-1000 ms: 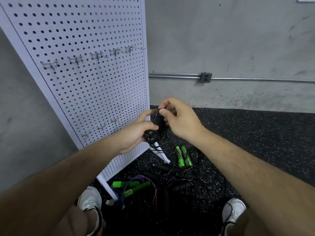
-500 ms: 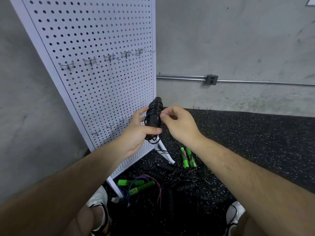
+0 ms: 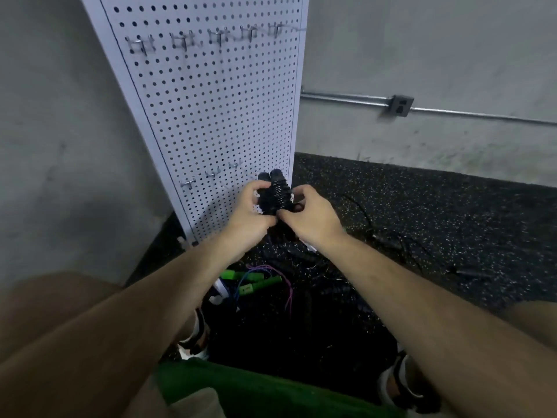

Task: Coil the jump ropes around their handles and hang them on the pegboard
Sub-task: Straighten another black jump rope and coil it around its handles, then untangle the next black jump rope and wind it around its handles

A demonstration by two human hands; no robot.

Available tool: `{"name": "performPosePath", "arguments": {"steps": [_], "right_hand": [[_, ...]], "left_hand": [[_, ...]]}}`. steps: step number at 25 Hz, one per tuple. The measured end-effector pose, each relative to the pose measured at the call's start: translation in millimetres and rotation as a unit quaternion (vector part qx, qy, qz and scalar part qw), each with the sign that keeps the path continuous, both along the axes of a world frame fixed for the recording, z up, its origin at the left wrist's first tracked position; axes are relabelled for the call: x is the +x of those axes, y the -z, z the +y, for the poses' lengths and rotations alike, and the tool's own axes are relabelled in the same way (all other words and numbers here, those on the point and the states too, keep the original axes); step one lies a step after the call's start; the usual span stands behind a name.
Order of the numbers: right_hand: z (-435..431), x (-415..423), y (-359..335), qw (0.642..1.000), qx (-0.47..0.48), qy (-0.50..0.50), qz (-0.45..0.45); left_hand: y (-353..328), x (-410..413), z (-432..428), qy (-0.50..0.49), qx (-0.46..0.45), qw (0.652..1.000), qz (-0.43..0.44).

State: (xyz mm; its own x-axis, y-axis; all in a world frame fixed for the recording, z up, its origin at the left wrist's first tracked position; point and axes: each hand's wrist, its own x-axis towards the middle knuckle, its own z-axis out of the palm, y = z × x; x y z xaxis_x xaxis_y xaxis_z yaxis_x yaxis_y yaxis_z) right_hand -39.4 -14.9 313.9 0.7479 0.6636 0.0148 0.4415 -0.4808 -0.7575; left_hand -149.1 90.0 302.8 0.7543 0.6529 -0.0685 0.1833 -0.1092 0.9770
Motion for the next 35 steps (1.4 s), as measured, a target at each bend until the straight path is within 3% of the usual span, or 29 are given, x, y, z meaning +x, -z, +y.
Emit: {"name": "performPosePath", "arguments": {"steps": [8,12,20,26,30,35], "right_hand": [[-0.9,-32.5,128.0,0.99,-0.075,-0.062,0.101],[-1.5,-40.8,181.0,0.977,-0.095,-0.033,0.188],[-35.9,-64.1,262.8,0.926,-0.251,-0.04,0.278],[-69.0,-61.8,295.0,0.906,-0.294,-0.087,0.29],[-81.3,-61.6,309.8,0.888,-0.344,-0.125,0.279],[-95.6,-46.4,302.1,0.872,-0.3,-0.131,0.364]], "left_hand": [[110.1,-37.3,2.4,0.02,0.037,0.988,0.146],[155.7,-43.5,10.5,0.045,0.02,0.971,0.234],[222.4,-50.8,-16.4,0.15,-0.044,0.926,0.343],[249.4,-37.8,-38.9,0.247,0.031,0.875,0.415],[271.6,-29.9,-63.4,0.313,0.125,0.808,0.483],[278.9,-15.3,-64.0,0.339,0.128,0.784,0.504]]}}
